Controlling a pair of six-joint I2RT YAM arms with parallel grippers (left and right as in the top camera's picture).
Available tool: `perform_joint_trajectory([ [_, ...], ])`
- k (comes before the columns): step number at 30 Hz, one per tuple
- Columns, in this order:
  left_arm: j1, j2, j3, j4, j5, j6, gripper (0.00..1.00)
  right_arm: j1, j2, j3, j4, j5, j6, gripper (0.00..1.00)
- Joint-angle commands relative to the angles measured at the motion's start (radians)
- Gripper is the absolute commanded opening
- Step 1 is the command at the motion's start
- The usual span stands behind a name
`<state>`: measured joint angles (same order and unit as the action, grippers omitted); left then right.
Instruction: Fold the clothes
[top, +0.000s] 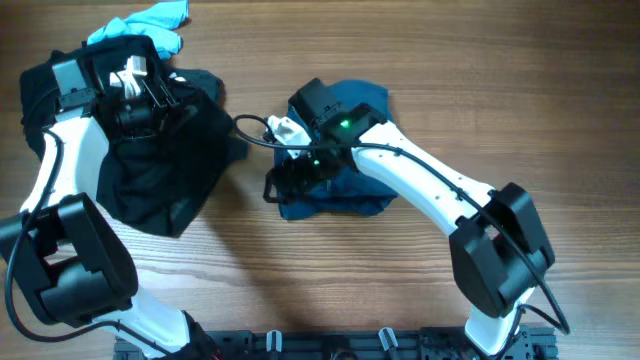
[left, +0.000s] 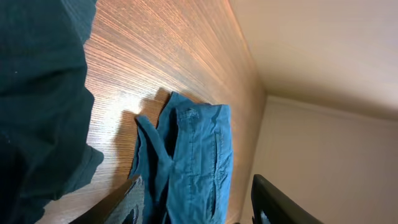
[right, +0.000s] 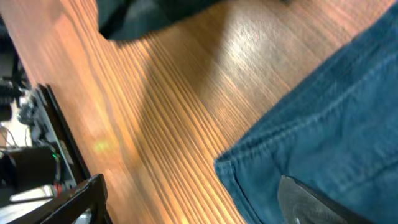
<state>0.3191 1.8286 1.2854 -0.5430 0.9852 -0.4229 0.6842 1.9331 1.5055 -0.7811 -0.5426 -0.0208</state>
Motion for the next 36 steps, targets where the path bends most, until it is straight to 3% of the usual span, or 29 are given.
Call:
perform_joint_trajectory([
  [1, -0.003, -0.016, -0.004, -0.001, -0.020, 0.027, 0.55, -0.047, -0.156, 0.087, 0.028, -0.032, 0.050, 0.92],
  [4, -0.026, -0.016, -0.004, 0.000, -0.060, 0.027, 0.54, -0.096, -0.251, 0.127, 0.029, 0.036, 0.102, 0.95],
  [6, -0.062, -0.016, -0.004, 0.001, -0.087, 0.027, 0.53, -0.125, -0.267, 0.126, 0.014, 0.162, 0.157, 0.91],
  [7, -0.082, -0.016, -0.004, 0.003, -0.108, 0.027, 0.51, -0.139, -0.255, 0.122, -0.001, 0.189, 0.164, 0.66],
  [8, -0.108, -0.016, -0.004, 0.008, -0.147, 0.027, 0.46, -0.146, -0.238, 0.122, -0.024, 0.211, 0.187, 0.31],
  [9, -0.122, -0.016, -0.004, 0.012, -0.178, 0.027, 0.43, -0.147, -0.216, 0.122, -0.048, 0.229, 0.210, 0.14],
  [10, -0.127, -0.016, -0.004, 0.014, -0.203, 0.027, 0.40, -0.147, -0.190, 0.121, -0.071, 0.238, 0.225, 0.04],
  [13, -0.107, -0.016, -0.004, 0.019, -0.228, 0.022, 0.24, -0.139, -0.102, 0.115, -0.111, 0.252, 0.291, 0.04],
  [16, -0.071, -0.016, -0.004, 0.005, -0.229, 0.024, 0.17, -0.134, -0.015, 0.090, -0.114, 0.258, 0.356, 0.04],
  [27, -0.049, -0.016, -0.004, -0.012, -0.284, 0.024, 0.15, -0.022, 0.064, -0.193, -0.041, 0.307, 0.439, 0.04],
  [36, -0.140, -0.016, -0.004, -0.045, -0.322, 0.027, 0.14, -0.023, 0.051, -0.156, -0.053, 0.307, 0.410, 0.04],
])
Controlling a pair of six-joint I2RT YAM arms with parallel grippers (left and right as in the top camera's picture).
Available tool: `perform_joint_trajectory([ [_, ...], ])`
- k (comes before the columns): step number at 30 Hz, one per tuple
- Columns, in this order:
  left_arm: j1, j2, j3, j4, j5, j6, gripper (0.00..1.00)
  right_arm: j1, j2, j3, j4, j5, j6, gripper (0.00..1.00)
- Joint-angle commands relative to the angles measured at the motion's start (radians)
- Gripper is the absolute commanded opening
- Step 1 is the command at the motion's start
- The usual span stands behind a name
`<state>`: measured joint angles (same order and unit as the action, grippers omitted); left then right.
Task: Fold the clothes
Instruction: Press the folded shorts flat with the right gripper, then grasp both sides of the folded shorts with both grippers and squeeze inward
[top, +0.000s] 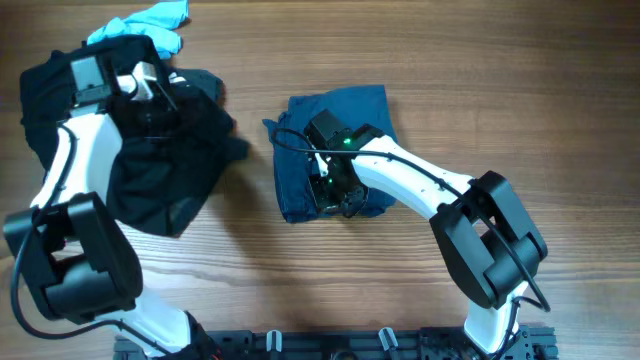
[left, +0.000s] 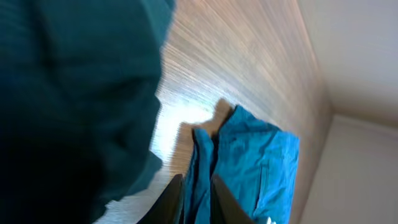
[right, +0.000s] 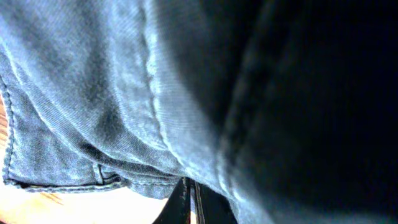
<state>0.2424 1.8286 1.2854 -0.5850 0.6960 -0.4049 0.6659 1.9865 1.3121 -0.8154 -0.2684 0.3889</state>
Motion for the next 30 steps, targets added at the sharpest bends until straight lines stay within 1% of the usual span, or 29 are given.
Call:
perform_joint_trajectory([
  [1, -0.080, -0.016, -0.004, -0.003, -0.039, 0.009, 0.14, -0.005, -0.023, 0.058, -0.031, 0.033, 0.002, 0.04],
  [4, -0.161, -0.016, -0.004, -0.004, -0.049, 0.009, 0.14, -0.006, -0.142, 0.153, -0.097, 0.034, -0.014, 0.05],
  [6, -0.195, -0.016, -0.004, -0.008, -0.063, 0.010, 0.14, -0.021, -0.198, 0.194, -0.126, 0.036, -0.015, 0.21],
  [9, -0.241, -0.016, -0.004, -0.024, -0.067, 0.009, 0.14, -0.084, -0.278, 0.203, -0.143, 0.032, 0.004, 0.36],
  [10, -0.253, -0.016, -0.004, -0.028, -0.067, 0.009, 0.15, -0.119, -0.296, 0.203, -0.150, 0.023, 0.004, 0.41],
  [11, -0.268, -0.016, -0.004, -0.035, -0.074, 0.009, 0.15, -0.164, -0.306, 0.203, -0.161, 0.006, 0.003, 0.49],
  [12, -0.279, -0.016, -0.004, -0.042, -0.080, 0.009, 0.15, -0.200, -0.307, 0.203, -0.170, -0.007, 0.002, 0.54],
  [13, -0.292, -0.016, -0.004, -0.051, -0.087, 0.010, 0.16, -0.248, -0.307, 0.200, -0.180, -0.034, -0.010, 0.70],
  [15, -0.302, -0.014, -0.004, -0.073, -0.089, 0.009, 0.18, -0.343, -0.306, 0.180, -0.185, -0.108, -0.048, 0.86],
  [16, -0.303, -0.013, -0.004, -0.085, -0.088, 0.009, 0.19, -0.381, -0.304, 0.167, -0.185, -0.116, -0.050, 0.90],
  [19, -0.312, -0.013, -0.004, -0.108, -0.089, 0.010, 0.19, -0.459, -0.282, 0.135, -0.178, -0.118, -0.101, 0.91],
  [21, -0.328, -0.013, -0.004, -0.108, -0.088, 0.027, 0.19, -0.477, -0.262, 0.105, -0.153, -0.117, -0.124, 0.91],
  [25, -0.394, -0.013, -0.004, -0.105, -0.115, 0.055, 0.18, -0.501, -0.189, 0.061, -0.091, -0.139, -0.127, 0.95],
  [28, -0.451, -0.013, -0.004, -0.105, -0.167, 0.058, 0.18, -0.511, -0.116, 0.051, -0.042, -0.186, -0.147, 0.98],
  [30, -0.480, -0.010, -0.004, -0.104, -0.198, 0.058, 0.17, -0.515, -0.095, 0.051, -0.033, -0.198, -0.153, 0.98],
])
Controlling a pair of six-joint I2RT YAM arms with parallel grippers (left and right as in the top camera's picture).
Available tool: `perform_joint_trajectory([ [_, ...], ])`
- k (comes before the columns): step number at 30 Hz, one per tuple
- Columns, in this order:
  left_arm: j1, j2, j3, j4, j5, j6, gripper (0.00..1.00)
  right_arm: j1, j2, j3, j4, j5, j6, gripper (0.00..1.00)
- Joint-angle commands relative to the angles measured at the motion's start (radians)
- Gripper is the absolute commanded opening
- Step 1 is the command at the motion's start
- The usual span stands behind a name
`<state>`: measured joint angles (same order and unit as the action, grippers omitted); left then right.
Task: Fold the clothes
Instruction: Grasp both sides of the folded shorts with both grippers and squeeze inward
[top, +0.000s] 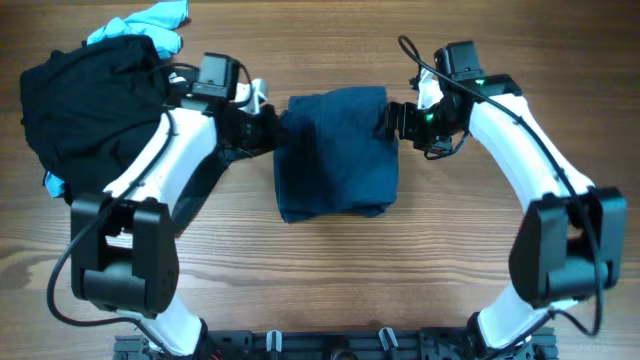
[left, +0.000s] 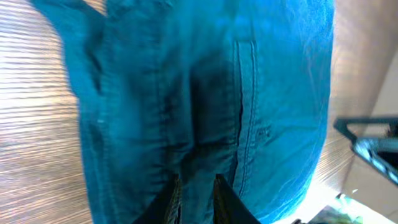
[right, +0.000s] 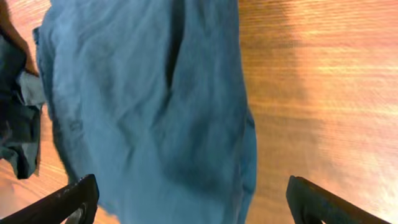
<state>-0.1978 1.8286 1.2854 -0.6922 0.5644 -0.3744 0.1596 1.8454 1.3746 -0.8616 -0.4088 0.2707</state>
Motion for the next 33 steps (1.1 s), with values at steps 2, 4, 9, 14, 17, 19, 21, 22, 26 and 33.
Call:
perform_joint_trajectory([
  [2, -0.066, -0.002, -0.004, 0.002, -0.121, 0.027, 0.13, -0.012, 0.047, -0.012, 0.012, -0.057, -0.039, 0.98],
  [4, -0.080, 0.013, -0.005, 0.003, -0.147, 0.023, 0.12, -0.017, 0.042, -0.012, 0.012, -0.077, -0.061, 0.99],
  [9, -0.084, 0.130, -0.005, 0.007, -0.147, 0.000, 0.06, -0.039, 0.041, -0.006, 0.009, -0.084, -0.063, 1.00],
  [14, -0.118, 0.253, -0.005, 0.046, -0.147, 0.000, 0.04, -0.058, 0.000, 0.001, 0.000, -0.098, -0.077, 1.00],
  [17, -0.145, 0.303, -0.005, 0.060, -0.154, -0.009, 0.04, -0.054, -0.053, 0.001, -0.026, -0.103, -0.101, 1.00],
  [19, -0.164, 0.329, -0.005, 0.069, -0.166, -0.027, 0.04, -0.048, -0.103, 0.001, -0.028, -0.150, -0.114, 0.77],
  [21, -0.173, 0.334, -0.005, 0.076, -0.166, -0.027, 0.04, -0.045, -0.142, 0.001, -0.022, -0.208, -0.101, 0.13],
  [22, -0.174, 0.334, -0.005, 0.082, -0.166, -0.031, 0.04, -0.045, -0.150, 0.000, -0.022, -0.223, -0.061, 0.04],
  [26, -0.173, 0.334, -0.004, 0.090, -0.166, -0.031, 0.04, -0.038, -0.134, -0.055, 0.015, -0.228, -0.007, 0.04],
  [33, -0.173, 0.334, -0.004, 0.090, -0.166, -0.030, 0.04, -0.007, -0.055, -0.294, 0.190, -0.167, 0.058, 0.04],
])
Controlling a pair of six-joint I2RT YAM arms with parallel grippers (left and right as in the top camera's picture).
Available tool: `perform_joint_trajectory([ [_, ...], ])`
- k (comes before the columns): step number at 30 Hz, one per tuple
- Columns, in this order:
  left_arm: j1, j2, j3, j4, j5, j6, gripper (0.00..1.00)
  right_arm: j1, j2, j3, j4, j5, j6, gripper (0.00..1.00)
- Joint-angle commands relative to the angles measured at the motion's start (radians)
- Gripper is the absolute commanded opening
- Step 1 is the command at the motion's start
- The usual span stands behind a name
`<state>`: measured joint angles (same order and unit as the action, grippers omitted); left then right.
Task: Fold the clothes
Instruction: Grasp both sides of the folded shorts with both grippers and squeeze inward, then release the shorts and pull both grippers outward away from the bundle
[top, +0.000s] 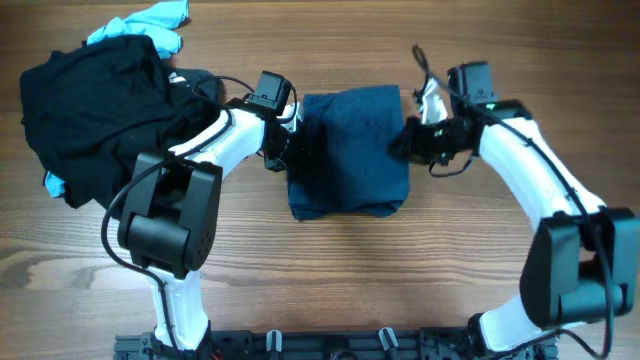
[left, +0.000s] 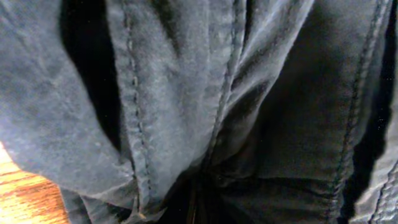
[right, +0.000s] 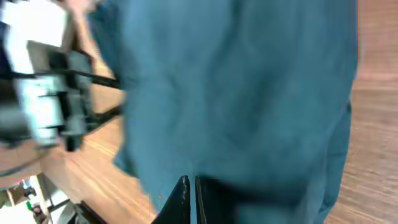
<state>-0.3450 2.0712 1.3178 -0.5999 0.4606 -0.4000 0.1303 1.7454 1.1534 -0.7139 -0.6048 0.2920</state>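
A dark blue garment (top: 350, 150), folded into a rectangle, lies at the table's middle. My left gripper (top: 290, 148) is at its left edge. In the left wrist view seamed blue cloth (left: 249, 93) fills the frame, and the shut fingertips (left: 194, 208) are buried in its dark folds. My right gripper (top: 403, 140) is at the garment's right edge. In the right wrist view its fingers (right: 189, 199) are closed together on the near part of the blue cloth (right: 236, 93).
A heap of black clothes (top: 90, 100) sits at the far left, with a light blue cloth (top: 155, 18) behind it. Bare wooden table (top: 450, 260) lies in front of and to the right of the garment.
My right gripper was open beside the garment's right edge and is now shut on it. My left gripper, still shut, now presses into the left edge. The garment sits slightly further right.
First my left gripper was open over the black heap and my right was open at the blue garment's left side. Then both were shut, the right on top of the garment. Later they flanked the garment, right open. Now both are shut at its edges.
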Motion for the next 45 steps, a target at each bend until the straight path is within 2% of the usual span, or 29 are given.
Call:
perform_joint_trajectory([
  [1, -0.026, 0.091, -0.037, -0.002, -0.062, -0.005, 0.04, 0.024, 0.048, -0.093, 0.058, 0.045, 0.057, 0.04],
  [6, -0.025, 0.091, -0.037, -0.002, -0.077, -0.004, 0.04, 0.024, 0.093, -0.206, 0.163, 0.184, 0.166, 0.04],
  [15, -0.025, 0.098, -0.037, -0.005, -0.115, -0.004, 0.04, 0.023, 0.293, -0.263, 0.272, 0.177, 0.201, 0.04],
  [19, -0.022, 0.087, -0.035, -0.028, -0.114, -0.008, 0.04, 0.023, 0.218, -0.195, 0.212, 0.132, 0.154, 0.04],
  [22, -0.022, 0.025, -0.034, -0.056, -0.113, -0.008, 0.05, 0.023, 0.098, -0.125, 0.126, 0.108, 0.127, 0.04],
  [26, -0.022, -0.097, -0.034, -0.074, -0.091, -0.006, 0.22, 0.023, -0.070, -0.071, 0.082, 0.064, 0.127, 0.06],
  [28, -0.022, -0.151, -0.034, -0.086, -0.092, 0.002, 0.32, 0.023, -0.140, -0.051, 0.059, 0.064, 0.124, 0.21],
  [30, -0.016, -0.201, -0.034, -0.100, -0.091, 0.003, 0.46, 0.023, -0.197, -0.022, 0.021, 0.065, 0.100, 0.44],
  [31, -0.008, -0.228, -0.034, -0.110, -0.091, 0.003, 0.50, 0.022, -0.231, 0.006, -0.010, 0.065, 0.091, 0.55],
  [32, 0.005, -0.253, -0.034, -0.125, -0.090, 0.003, 0.54, 0.019, -0.261, 0.031, -0.038, 0.065, 0.077, 0.63],
  [35, 0.061, -0.260, -0.035, -0.167, -0.037, 0.003, 0.59, -0.006, -0.332, 0.078, -0.092, 0.064, 0.055, 0.73],
  [38, 0.121, -0.240, -0.050, -0.173, -0.031, 0.003, 0.64, -0.047, -0.396, 0.122, -0.161, 0.063, -0.010, 0.87],
  [41, 0.154, -0.213, -0.079, -0.124, -0.032, 0.003, 0.64, -0.069, -0.419, 0.195, -0.266, 0.057, -0.096, 0.92],
  [45, 0.149, -0.167, -0.109, -0.045, -0.031, -0.002, 0.63, -0.069, -0.438, 0.246, -0.309, 0.049, -0.112, 0.93],
])
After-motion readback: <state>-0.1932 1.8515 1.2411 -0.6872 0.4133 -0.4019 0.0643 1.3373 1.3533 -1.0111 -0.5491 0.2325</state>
